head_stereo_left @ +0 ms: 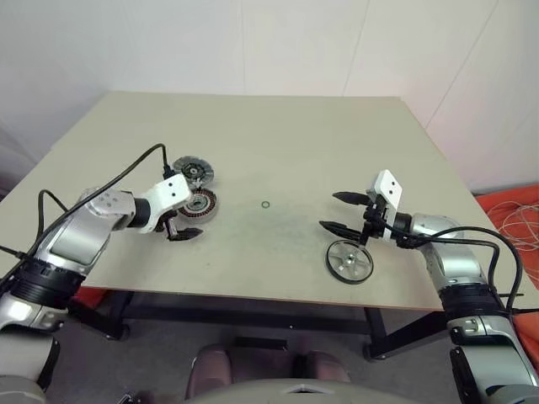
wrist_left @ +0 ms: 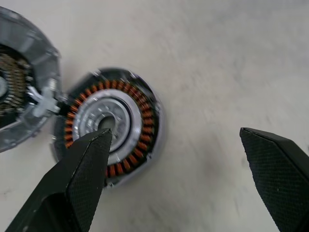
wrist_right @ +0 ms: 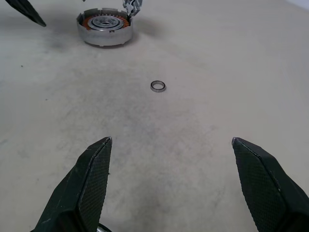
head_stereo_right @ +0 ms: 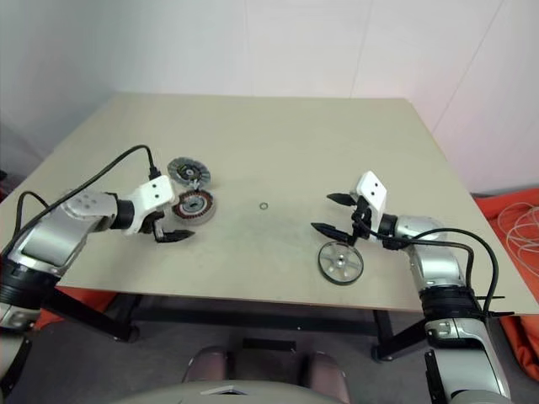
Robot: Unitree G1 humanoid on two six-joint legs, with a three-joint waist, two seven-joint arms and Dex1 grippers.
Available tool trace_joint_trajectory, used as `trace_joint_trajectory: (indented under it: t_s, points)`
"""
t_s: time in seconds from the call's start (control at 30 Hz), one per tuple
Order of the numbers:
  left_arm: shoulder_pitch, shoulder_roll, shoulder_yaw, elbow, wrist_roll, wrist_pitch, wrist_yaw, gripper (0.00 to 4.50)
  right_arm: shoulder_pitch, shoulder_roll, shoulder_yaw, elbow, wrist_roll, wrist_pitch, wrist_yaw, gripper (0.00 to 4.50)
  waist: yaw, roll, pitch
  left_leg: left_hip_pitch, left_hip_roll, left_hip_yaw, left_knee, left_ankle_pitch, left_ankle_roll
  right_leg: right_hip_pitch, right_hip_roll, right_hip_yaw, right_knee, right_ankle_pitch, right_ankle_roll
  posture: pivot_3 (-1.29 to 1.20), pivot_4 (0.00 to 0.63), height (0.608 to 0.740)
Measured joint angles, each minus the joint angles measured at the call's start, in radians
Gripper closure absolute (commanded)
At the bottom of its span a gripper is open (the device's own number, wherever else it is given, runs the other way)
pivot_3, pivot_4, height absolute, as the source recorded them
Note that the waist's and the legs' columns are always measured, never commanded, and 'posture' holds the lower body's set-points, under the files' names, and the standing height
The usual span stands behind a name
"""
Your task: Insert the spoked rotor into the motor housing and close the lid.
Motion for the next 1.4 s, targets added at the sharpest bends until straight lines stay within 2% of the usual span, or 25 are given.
trace_joint_trajectory:
  t_s: [0.2,0.37,0.63,0.7,0.8,1.2,1.23,1.4]
  points:
    - [-0.198,0.011,-0.176,0.143,0.152,-0.034,-0.174,0.02,-0.010,-0.005,0.008,0.007,-0.002,-0.007,0.003,0.00,0.004,0.000,0.000,0.000,0.000,0.000,0.001,0.000,-0.001,0.001,0.000,0.000,0.000,0.000,0.000,0.00,0.000,0.740]
    - [-0.314,-0.064,-0.290,0.263,0.265,-0.122,-0.274,0.02,-0.027,-0.003,0.024,0.034,-0.004,-0.021,0.004,0.00,0.003,0.000,0.000,-0.001,0.000,0.000,0.001,0.000,-0.001,0.001,0.000,0.000,0.000,0.003,-0.005,0.00,0.000,0.740]
    - [-0.383,-0.129,-0.348,0.382,0.377,-0.244,-0.333,0.02,-0.029,-0.006,0.024,0.039,-0.004,-0.035,0.000,0.00,0.005,0.001,0.000,-0.001,0.000,0.000,0.001,0.000,0.000,0.001,0.000,0.000,0.000,0.003,-0.006,0.00,0.000,0.740]
    - [-0.393,-0.144,-0.350,0.406,0.400,-0.268,-0.342,0.02,-0.029,-0.007,0.024,0.042,-0.005,-0.037,0.000,0.00,0.006,0.001,0.000,0.001,0.000,0.000,0.001,0.000,-0.001,0.002,0.000,0.000,0.000,0.000,-0.001,0.00,0.000,0.740]
    - [-0.406,-0.161,-0.352,0.434,0.430,-0.292,-0.353,0.59,-0.029,-0.008,0.024,0.048,-0.005,-0.041,-0.001,0.00,0.006,0.001,0.000,0.002,0.000,0.000,0.001,0.001,-0.001,0.003,0.000,0.000,0.000,0.000,0.000,0.00,0.000,0.740]
    - [-0.433,-0.200,-0.331,0.514,0.493,-0.353,-0.341,4.31,-0.035,-0.008,0.024,0.048,-0.006,-0.042,-0.015,0.00,0.003,0.002,-0.001,0.000,0.000,0.000,0.000,0.000,0.001,0.001,0.000,0.000,0.000,0.003,-0.007,0.00,0.000,0.740]
    - [-0.432,-0.203,-0.330,0.522,0.497,-0.356,-0.338,4.43,-0.037,-0.008,0.024,0.048,-0.006,-0.043,-0.017,0.00,0.004,0.002,-0.001,0.000,0.000,0.000,0.000,0.000,0.001,0.001,0.000,0.000,0.000,0.003,-0.007,0.00,0.000,0.740]
    - [-0.435,-0.212,-0.326,0.543,0.503,-0.374,-0.333,4.43,-0.041,-0.008,0.024,0.048,-0.006,-0.042,-0.023,0.00,0.004,0.002,-0.001,0.001,0.000,0.000,0.001,0.000,0.000,0.002,0.000,-0.001,0.000,0.002,-0.006,0.00,0.000,0.740]
